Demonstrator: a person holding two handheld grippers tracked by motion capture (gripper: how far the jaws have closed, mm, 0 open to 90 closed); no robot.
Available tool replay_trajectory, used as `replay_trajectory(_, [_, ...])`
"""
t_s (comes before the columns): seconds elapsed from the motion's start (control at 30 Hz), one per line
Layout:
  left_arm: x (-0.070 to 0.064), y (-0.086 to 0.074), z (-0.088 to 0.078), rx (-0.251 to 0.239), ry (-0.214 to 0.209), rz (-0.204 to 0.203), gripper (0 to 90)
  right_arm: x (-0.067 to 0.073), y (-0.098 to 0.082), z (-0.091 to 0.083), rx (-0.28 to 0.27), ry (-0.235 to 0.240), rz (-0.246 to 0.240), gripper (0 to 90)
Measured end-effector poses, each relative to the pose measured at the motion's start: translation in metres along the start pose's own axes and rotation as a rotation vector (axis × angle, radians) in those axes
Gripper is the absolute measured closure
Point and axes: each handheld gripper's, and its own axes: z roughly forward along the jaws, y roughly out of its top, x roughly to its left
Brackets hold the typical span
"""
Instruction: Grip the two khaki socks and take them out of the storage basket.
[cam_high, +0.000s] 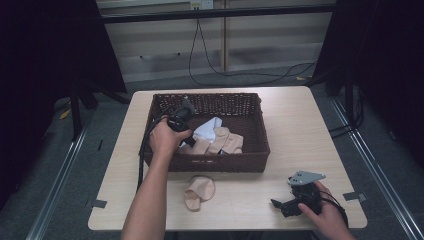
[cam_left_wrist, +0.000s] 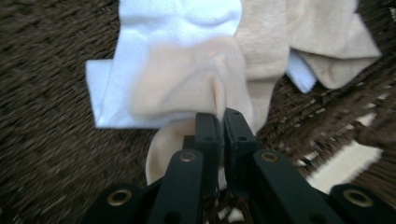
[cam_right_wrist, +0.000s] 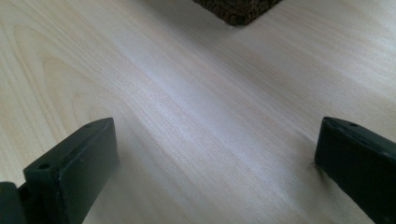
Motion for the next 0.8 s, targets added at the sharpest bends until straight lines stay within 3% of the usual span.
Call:
replay_trajectory(0.3, [-0.008, 0.0, -0.04, -0.001, 0.002, 0.007, 86.3, 0.0, 0.0, 0.0, 0.003, 0.002, 0.007, 0.0])
replay_trajectory(0.63, [-0.018, 0.002, -0.069, -0.016, -0.001, 0.019, 86.4, 0.0, 0.0, 0.0, 0.003, 0.002, 0.007, 0.0])
replay_trajectory(0.73, [-0.021, 0.002, -0.079, -0.017, 0.019, 0.018, 86.4, 0.0, 0.0, 0.0, 0.002, 0.001, 0.005, 0.0])
replay_trajectory(0.8, [-0.023, 0.002, -0.085, -0.026, 0.004, 0.018, 86.5, 0.0, 0.0, 0.0, 0.002, 0.001, 0.006, 0.0])
